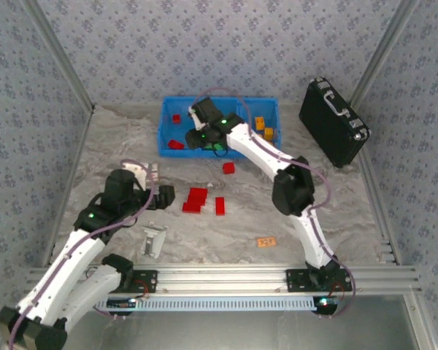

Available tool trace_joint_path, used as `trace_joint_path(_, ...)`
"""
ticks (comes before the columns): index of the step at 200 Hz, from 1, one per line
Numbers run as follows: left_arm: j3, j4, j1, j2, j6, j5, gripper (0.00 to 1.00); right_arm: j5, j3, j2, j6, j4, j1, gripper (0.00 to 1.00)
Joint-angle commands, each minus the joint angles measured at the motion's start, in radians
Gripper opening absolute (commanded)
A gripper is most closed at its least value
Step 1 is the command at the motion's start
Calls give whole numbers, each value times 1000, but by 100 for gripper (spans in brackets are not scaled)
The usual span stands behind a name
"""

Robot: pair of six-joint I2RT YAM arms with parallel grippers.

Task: Sort the legos into containers by color
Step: Pick up the lego from the center of the table.

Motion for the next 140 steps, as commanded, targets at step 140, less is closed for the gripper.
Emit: trace_joint_path(140,649,334,-422,1138,-314,-491,94,-27,-904,-920,-62,203,-373,60)
